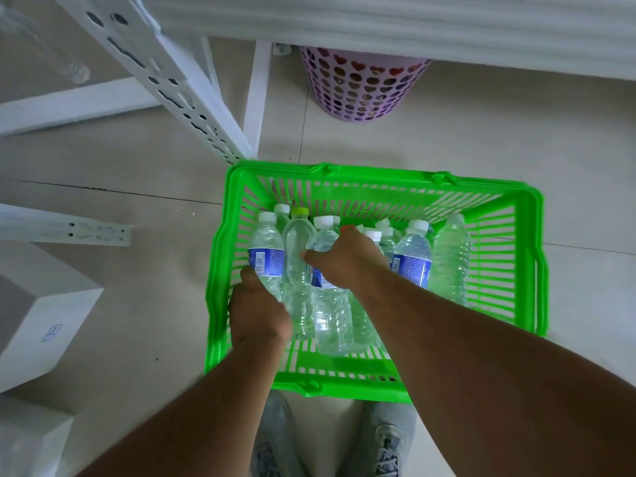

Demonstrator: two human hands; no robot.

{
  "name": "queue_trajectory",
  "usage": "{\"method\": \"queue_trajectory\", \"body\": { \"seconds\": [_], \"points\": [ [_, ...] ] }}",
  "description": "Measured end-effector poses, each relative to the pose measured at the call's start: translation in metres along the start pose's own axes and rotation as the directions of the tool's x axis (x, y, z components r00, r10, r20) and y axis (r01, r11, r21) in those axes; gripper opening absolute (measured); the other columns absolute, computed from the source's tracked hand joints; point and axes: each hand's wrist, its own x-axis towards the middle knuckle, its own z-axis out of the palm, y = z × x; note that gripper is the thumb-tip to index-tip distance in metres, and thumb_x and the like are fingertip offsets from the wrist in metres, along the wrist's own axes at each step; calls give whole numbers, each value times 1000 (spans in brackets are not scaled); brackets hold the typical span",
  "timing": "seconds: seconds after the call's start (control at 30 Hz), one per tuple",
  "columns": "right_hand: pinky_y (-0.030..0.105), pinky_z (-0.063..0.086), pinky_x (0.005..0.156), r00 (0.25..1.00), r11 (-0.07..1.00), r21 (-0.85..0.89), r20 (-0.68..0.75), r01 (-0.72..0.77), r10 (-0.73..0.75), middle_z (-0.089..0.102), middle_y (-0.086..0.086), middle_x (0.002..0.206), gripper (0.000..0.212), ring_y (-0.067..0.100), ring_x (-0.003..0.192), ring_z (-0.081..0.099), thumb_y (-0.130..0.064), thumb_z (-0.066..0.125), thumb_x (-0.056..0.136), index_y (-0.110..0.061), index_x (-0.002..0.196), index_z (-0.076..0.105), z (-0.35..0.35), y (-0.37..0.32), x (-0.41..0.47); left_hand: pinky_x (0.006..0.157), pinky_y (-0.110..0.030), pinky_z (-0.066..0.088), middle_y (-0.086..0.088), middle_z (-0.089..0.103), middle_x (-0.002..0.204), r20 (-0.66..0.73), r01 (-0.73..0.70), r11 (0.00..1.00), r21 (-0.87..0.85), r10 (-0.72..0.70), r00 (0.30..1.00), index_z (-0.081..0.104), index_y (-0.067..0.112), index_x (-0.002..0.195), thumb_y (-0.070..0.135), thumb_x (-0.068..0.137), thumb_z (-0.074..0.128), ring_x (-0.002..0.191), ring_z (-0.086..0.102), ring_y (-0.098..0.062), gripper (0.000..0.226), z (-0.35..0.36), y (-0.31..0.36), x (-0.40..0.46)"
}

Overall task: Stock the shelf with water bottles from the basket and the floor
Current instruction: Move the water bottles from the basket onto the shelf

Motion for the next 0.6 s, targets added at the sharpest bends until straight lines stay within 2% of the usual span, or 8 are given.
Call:
{"method": "queue_trajectory", "body": {
  "seconds": [0.07, 0.13, 0.2, 0.27, 0.37, 0.5, 0.6],
  "points": [
    [37, 56, 78, 1000, 1000, 8, -16, 8, -8, 57, -2, 88, 98, 26, 93, 66, -69, 67, 74, -8, 143, 36, -1, 2, -5, 94, -43, 46, -22, 55, 122, -38, 12, 1000, 2, -12, 999, 39, 3, 130, 2, 76, 72, 115, 55, -39, 63, 2, 2, -5],
    [39, 57, 78, 999, 1000, 13, -38, 18, -18, 59, -4, 85, 100, 24, 90, 68, -69, 66, 73, -12, 148, 31, -1, 5, -11, 98, -42, 41, -24, 51, 125, -48, 17, 1000, 9, -17, 999, 40, 0, 130, 1, 75, 71, 116, 51, -38, 63, 3, 4, -9],
    [40, 58, 79, 998, 999, 13, -59, 29, -29, 65, -3, 92, 97, 23, 88, 68, -69, 66, 72, -18, 147, 33, -2, 9, -14, 101, -41, 38, -24, 50, 123, -45, 1, 1000, -8, -1, 999, 42, -1, 128, 3, 73, 72, 114, 49, -38, 64, 2, 4, -12],
    [39, 58, 76, 997, 999, 26, -69, 46, -44, 66, -4, 89, 92, 23, 86, 68, -70, 65, 71, -23, 145, 36, -3, 13, -16, 100, -40, 39, -23, 51, 121, -35, -11, 999, -46, 9, 999, 46, -1, 125, 6, 71, 75, 112, 48, -37, 62, 0, 5, -15],
    [34, 54, 68, 995, 998, 33, -87, 52, -49, 52, -11, 74, 92, 20, 81, 63, -72, 63, 72, -23, 145, 37, -5, 14, -19, 96, -40, 44, -22, 52, 118, -29, -39, 996, -83, 37, 999, 48, 3, 125, 9, 70, 76, 107, 51, -37, 62, -5, 5, -17],
    [32, 48, 68, 995, 998, 45, -93, 36, -32, 47, -10, 74, 94, 23, 88, 61, -76, 61, 71, -22, 145, 37, 2, 12, -24, 87, -40, 51, -20, 61, 113, -17, -54, 990, -132, 53, 998, 45, 9, 130, 7, 73, 72, 103, 60, -38, 62, -9, -1, -12],
    [28, 38, 56, 993, 999, 31, -114, 29, -25, 42, -13, 66, 88, 21, 80, 52, -78, 58, 72, -18, 135, 47, 8, 12, -23, 94, -41, 46, -20, 56, 122, -6, -48, 993, -112, 48, 999, 38, 9, 140, 9, 76, 75, 113, 55, -38, 74, -5, -7, -12]
  ]
}}
